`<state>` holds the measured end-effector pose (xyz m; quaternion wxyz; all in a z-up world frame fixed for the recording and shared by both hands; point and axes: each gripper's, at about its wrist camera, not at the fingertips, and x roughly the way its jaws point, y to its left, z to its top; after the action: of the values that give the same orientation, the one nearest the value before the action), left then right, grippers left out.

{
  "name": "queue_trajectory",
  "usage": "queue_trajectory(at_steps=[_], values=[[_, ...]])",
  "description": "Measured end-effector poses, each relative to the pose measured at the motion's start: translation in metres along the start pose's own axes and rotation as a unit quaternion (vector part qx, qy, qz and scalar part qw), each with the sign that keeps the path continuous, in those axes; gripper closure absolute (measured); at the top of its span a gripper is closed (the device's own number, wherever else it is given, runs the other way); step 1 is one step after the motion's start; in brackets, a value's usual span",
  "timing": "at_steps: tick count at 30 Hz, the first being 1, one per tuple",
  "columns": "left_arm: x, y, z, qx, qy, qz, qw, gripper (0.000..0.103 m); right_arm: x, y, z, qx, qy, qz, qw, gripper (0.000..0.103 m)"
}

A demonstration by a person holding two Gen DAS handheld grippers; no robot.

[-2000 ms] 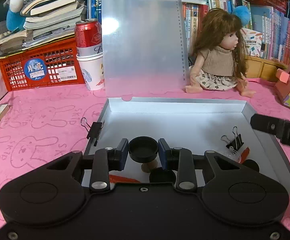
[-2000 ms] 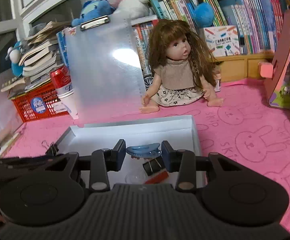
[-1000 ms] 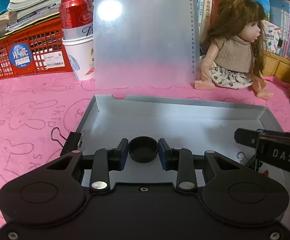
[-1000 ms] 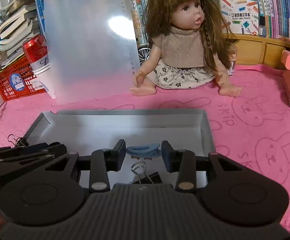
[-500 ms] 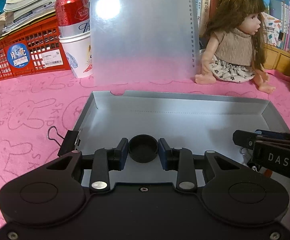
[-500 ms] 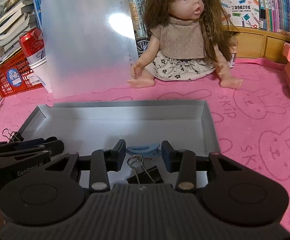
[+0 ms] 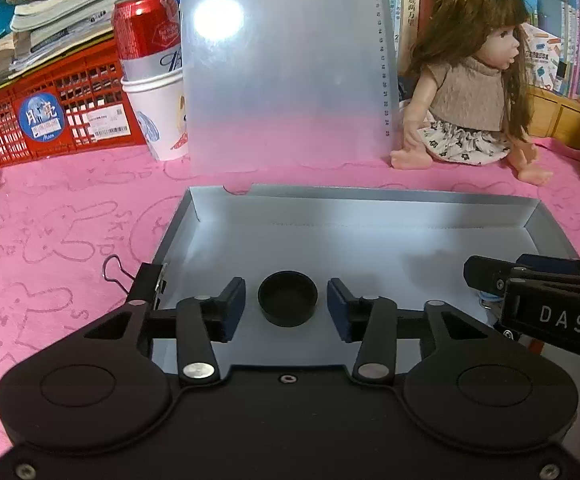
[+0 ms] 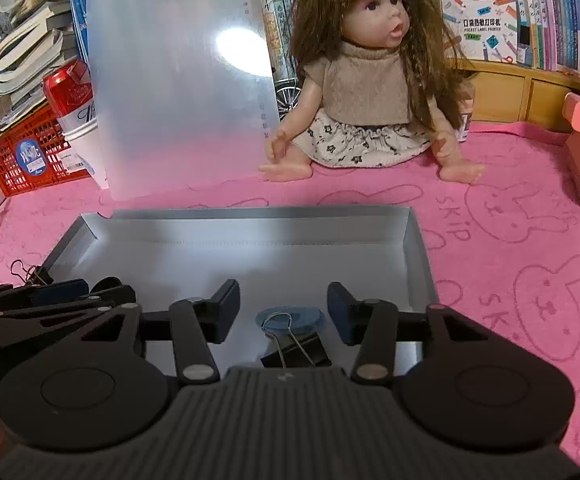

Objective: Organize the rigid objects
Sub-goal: 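Lower and open left tool to drop the cap while right tool releases the clip, then withdraw both open tools from the box back over the towel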

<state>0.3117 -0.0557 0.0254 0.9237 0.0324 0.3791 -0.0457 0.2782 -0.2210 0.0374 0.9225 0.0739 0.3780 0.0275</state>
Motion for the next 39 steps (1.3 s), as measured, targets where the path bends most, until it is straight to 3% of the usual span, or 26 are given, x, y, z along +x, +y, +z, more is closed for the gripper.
queue_trajectory(at_steps=[13, 19, 28, 39], values=[[-0.019, -0.005, -0.003, 0.023, -0.016, 0.004, 0.9996, 0.045, -0.018, 0.0, 0.001, -0.005, -0.017, -0.012, 1.0, 0.028], [-0.031, -0.007, -0.005, 0.03, -0.026, 0.006, 0.9992, 0.038, -0.028, 0.0, -0.001, -0.002, -0.029, -0.012, 1.0, 0.019], [-0.048, -0.005, -0.009, 0.028, -0.035, 0.001, 0.999, 0.026, -0.04, -0.003, -0.002, -0.006, -0.036, -0.026, 0.999, 0.015], [-0.072, -0.002, -0.016, 0.022, -0.047, -0.019, 0.9985, 0.021, -0.057, -0.003, -0.011, -0.006, -0.054, -0.032, 0.998, 0.01]])
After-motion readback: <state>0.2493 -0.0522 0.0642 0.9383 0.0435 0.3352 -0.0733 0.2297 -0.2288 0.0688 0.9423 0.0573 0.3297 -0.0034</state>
